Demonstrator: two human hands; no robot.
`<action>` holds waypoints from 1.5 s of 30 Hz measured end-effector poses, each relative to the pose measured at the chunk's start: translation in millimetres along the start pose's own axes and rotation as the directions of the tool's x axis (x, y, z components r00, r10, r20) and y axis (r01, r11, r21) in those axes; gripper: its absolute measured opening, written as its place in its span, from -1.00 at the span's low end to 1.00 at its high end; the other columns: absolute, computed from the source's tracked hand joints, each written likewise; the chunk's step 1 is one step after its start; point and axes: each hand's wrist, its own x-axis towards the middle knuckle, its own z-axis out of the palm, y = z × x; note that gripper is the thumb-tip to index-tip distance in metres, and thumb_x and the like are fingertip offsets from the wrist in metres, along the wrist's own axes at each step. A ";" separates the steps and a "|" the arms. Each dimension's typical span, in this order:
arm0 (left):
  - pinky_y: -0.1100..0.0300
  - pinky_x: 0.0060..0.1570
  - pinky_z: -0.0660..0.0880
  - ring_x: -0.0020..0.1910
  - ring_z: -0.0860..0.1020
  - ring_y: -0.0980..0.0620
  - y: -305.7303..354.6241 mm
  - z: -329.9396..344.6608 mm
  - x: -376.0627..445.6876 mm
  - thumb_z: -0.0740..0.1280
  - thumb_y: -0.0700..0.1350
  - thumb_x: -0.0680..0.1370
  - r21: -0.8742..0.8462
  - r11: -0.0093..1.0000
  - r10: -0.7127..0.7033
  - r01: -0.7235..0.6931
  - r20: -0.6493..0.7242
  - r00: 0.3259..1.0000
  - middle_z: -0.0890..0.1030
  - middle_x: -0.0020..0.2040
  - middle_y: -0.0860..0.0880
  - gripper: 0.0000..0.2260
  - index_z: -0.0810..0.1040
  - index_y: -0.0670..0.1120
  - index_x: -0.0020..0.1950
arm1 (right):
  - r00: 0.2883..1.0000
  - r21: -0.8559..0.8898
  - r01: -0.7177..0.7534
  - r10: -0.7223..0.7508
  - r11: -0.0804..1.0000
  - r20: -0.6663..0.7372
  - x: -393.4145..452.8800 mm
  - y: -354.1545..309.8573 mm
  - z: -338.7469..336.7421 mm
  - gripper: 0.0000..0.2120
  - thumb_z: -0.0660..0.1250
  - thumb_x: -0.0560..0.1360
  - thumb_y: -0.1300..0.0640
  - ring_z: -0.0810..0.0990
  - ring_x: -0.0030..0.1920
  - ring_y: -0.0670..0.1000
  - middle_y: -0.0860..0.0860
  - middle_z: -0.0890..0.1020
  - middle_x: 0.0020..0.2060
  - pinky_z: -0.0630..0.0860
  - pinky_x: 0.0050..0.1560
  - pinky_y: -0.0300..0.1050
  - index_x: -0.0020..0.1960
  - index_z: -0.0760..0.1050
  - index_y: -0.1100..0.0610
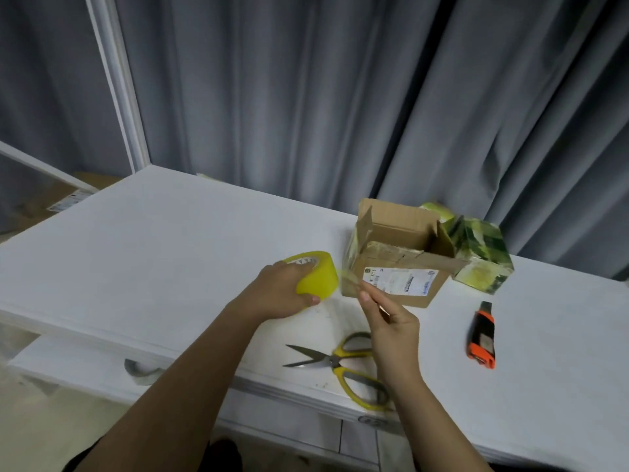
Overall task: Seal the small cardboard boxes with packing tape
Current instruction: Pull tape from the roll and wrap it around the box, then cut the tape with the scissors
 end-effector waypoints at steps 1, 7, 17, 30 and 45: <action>0.17 0.35 0.13 0.45 0.22 -0.10 -2.6 0.3 4.4 0.33 0.12 0.52 0.032 0.999 0.016 -0.015 -0.025 1.000 0.27 0.50 -0.04 -0.35 0.12 0.09 0.54 | 0.996 -0.080 0.020 -0.012 0.997 0.093 0.6 3.8 -5.7 -0.72 0.37 0.51 0.23 0.56 0.10 -0.25 -0.20 0.65 0.02 0.43 0.09 -0.43 0.02 0.60 -0.17; 0.13 0.35 -0.03 0.47 0.12 0.01 -19.5 16.6 14.7 0.30 0.03 0.55 0.189 0.981 0.055 -0.040 -0.075 0.996 0.28 0.46 0.02 -0.42 0.14 0.15 0.52 | 0.856 -0.349 0.190 0.019 0.918 0.516 -14.3 28.1 -11.0 -0.48 0.23 0.56 0.33 0.46 0.11 -0.21 -0.11 0.48 0.27 0.40 0.18 -0.33 0.39 0.35 -0.14; 0.19 -0.06 0.36 0.00 0.50 -0.02 -8.2 29.2 -41.5 0.32 0.07 0.54 -0.349 0.925 -0.259 0.147 -0.302 0.917 0.54 -0.09 0.02 -0.80 0.53 -0.06 -0.07 | 0.734 -0.338 0.387 -0.065 0.858 0.676 -30.7 36.6 6.2 -0.75 0.09 0.36 0.32 0.41 -0.07 0.10 0.07 0.48 -0.04 0.34 -0.16 0.03 -0.05 0.17 0.04; 0.11 0.02 0.50 -0.03 0.58 -0.02 14.5 25.2 -45.9 0.36 -0.14 0.49 -0.455 0.843 -0.398 0.287 -0.167 0.902 0.62 -0.16 0.02 -0.92 0.60 -0.08 -0.21 | 0.672 -0.427 0.510 -0.036 0.746 0.740 -24.8 23.3 0.2 -0.70 0.13 0.36 0.40 0.37 -0.01 0.09 0.06 0.49 0.03 0.18 -0.12 -0.10 0.00 0.26 0.08; 0.47 -0.04 0.37 0.06 0.56 0.12 -45.9 18.4 -40.3 0.30 -0.28 0.55 -0.527 0.845 -0.250 0.093 -0.236 0.939 0.65 -0.01 0.05 -0.83 0.46 -0.06 -0.20 | 0.606 -0.599 0.757 0.060 0.262 0.793 68.6 33.0 62.8 -0.52 0.33 0.49 -0.08 0.39 0.29 0.08 0.03 0.53 0.22 0.08 0.38 -0.08 0.36 0.38 0.04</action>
